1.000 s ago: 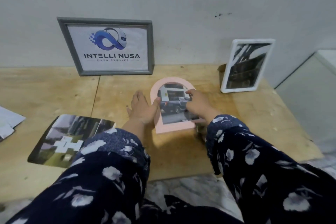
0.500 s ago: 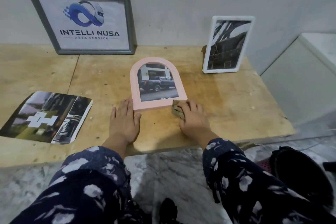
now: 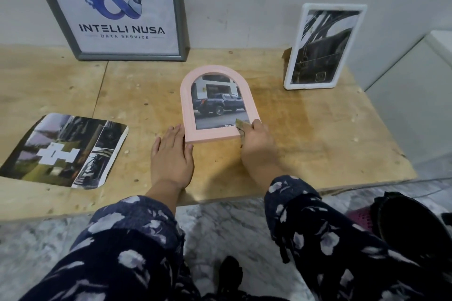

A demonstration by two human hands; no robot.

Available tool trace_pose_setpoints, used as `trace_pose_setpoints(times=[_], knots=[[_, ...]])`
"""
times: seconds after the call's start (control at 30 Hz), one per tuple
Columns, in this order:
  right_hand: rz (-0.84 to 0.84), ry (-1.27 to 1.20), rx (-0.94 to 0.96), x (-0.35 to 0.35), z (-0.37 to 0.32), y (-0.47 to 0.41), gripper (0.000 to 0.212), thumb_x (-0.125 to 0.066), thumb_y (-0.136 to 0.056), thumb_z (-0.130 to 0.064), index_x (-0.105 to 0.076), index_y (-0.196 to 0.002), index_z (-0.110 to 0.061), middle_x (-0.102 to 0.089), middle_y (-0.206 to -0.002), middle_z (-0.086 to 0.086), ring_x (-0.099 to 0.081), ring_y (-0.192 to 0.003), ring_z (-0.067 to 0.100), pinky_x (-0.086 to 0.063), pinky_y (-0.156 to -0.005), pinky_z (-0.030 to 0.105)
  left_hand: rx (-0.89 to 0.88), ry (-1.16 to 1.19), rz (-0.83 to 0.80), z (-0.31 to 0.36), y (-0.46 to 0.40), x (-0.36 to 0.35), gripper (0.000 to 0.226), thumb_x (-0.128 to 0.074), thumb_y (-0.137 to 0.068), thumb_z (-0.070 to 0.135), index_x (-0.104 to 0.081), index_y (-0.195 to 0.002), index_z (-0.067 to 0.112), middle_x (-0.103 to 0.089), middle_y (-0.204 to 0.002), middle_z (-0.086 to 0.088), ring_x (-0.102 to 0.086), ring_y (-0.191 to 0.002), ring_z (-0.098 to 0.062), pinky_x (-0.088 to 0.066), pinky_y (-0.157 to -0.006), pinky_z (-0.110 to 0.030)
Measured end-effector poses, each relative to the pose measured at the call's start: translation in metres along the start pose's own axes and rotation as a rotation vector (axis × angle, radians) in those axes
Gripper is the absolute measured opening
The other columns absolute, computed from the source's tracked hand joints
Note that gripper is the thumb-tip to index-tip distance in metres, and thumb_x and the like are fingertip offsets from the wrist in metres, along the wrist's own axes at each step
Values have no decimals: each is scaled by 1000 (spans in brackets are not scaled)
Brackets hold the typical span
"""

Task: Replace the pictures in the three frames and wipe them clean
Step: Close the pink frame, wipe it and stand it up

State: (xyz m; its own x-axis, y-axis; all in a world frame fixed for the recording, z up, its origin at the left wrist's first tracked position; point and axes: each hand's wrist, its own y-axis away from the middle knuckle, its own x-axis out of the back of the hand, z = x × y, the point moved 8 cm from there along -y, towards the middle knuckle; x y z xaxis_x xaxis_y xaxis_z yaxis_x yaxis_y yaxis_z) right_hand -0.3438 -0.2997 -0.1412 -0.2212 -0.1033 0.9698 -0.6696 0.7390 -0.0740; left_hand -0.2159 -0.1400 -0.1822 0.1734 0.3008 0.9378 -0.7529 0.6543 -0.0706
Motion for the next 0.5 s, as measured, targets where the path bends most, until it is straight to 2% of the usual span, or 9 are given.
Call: trace_pose_setpoints(times=[0.13, 0.23, 0.33, 0.43, 0.5], knots=[[-92, 38, 143, -14, -41, 1, 43, -32, -96, -11, -48, -135, -15, -49, -119, 8, -45, -109, 25, -36, -84, 32, 14, 12, 17, -1, 0, 1, 47, -28, -102, 33, -34, -148, 21, -32, -155, 5, -20, -145, -11, -7, -118, -33], [-173, -4, 202, -17, -65, -1, 42, -38, -95, -12, -52, -134, -20, -51, -115, 6, -48, -107, 24, -40, -87, 33, 11, 22, 18, -1, 1, 2, 46, -29, -102, 30, -34, -147, 21, -32, -155, 5, -20, -145, -11, -7, -118, -33], [-255, -165, 243, -12, -86, -4, 37, -48, -89, -6, -64, -118, -23, -59, -105, 3, -57, -99, 24, -45, -77, 31, 0, 21, 3, -1, 0, 1, 48, -25, -101, 31, -33, -148, 20, -31, -156, 5, -19, -146, -11, -7, -118, -33], [-147, -472, 96, 20, -82, -23, 31, -52, -88, -5, -67, -108, -24, -67, -105, -1, -61, -93, 21, -51, -78, 33, 6, 5, -22, 1, 2, 3, 62, -16, -93, 44, -32, -148, 19, -33, -154, 3, -22, -144, -13, -10, -116, -34], [-86, -625, -54, 39, -67, -48, 24, -54, -88, -10, -60, -107, -23, -64, -102, -1, -60, -93, 21, -52, -80, 35, 24, 14, -5, 4, -4, 9, 69, -19, -87, 55, -33, -145, 20, -39, -149, 1, -31, -137, -16, -18, -110, -37]])
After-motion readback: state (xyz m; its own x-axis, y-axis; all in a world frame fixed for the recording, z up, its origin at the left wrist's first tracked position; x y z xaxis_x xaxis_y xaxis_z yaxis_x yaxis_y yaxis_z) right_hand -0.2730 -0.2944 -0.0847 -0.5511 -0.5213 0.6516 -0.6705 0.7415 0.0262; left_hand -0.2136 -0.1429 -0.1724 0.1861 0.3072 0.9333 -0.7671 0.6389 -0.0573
